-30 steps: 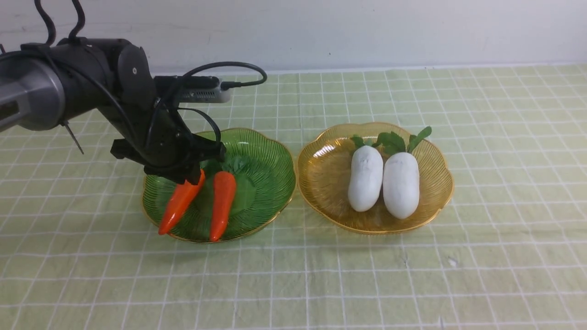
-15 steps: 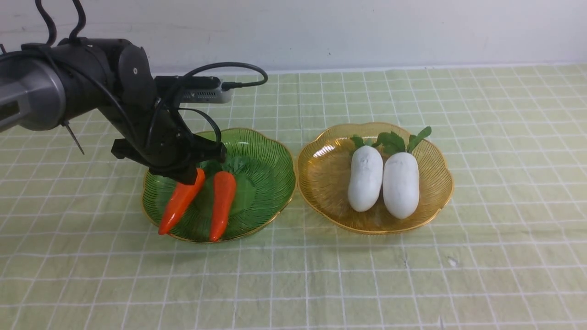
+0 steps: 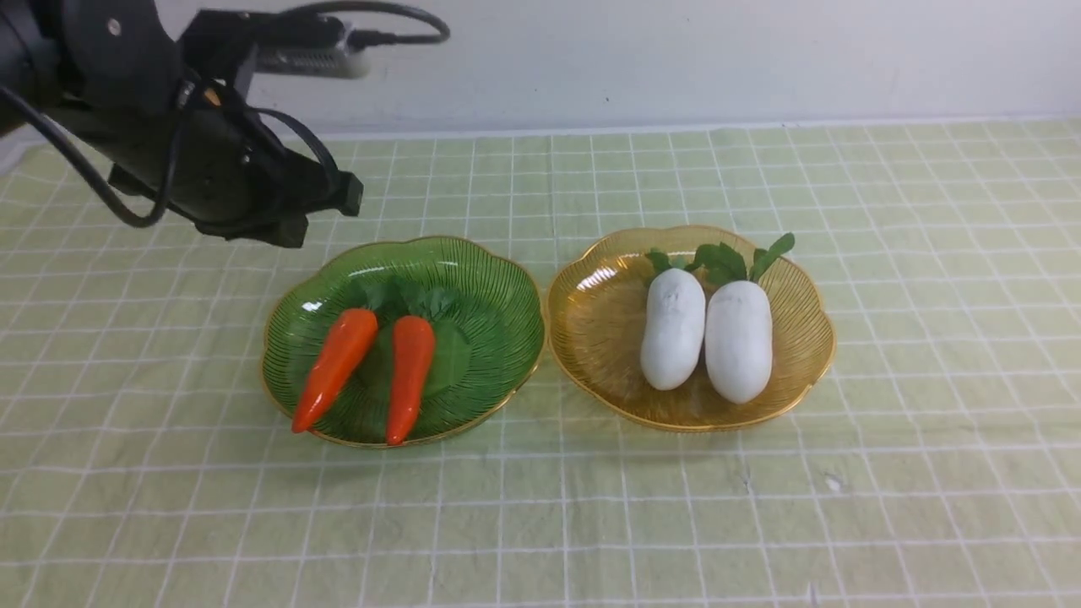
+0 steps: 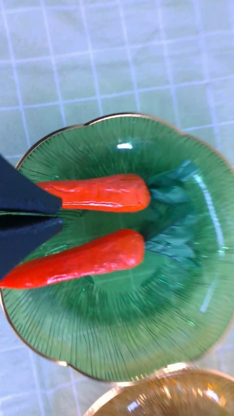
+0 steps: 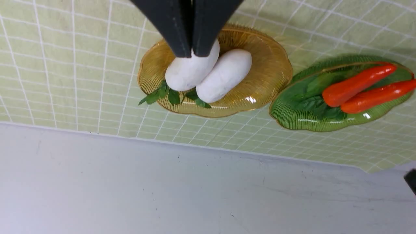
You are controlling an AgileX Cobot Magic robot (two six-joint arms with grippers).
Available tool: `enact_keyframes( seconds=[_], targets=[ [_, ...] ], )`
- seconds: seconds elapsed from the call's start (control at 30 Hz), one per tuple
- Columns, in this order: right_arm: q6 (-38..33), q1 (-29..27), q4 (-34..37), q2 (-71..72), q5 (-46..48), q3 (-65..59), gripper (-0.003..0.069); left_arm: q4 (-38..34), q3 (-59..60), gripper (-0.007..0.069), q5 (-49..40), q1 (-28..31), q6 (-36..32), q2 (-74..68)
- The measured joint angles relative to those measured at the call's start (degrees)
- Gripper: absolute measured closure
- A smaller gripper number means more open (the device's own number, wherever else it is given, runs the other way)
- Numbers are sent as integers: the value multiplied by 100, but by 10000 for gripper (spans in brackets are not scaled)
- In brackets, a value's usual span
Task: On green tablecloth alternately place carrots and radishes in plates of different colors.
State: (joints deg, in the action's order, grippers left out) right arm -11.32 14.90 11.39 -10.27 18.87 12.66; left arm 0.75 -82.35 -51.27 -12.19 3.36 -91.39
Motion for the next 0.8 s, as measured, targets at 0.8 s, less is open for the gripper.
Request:
enact_keyframes(
  seconds=[0.8],
  targets=[
    [0, -978, -507, 1072, 177, -1418, 673, -393, 0, 632, -2012, 0, 0, 3317]
  ],
)
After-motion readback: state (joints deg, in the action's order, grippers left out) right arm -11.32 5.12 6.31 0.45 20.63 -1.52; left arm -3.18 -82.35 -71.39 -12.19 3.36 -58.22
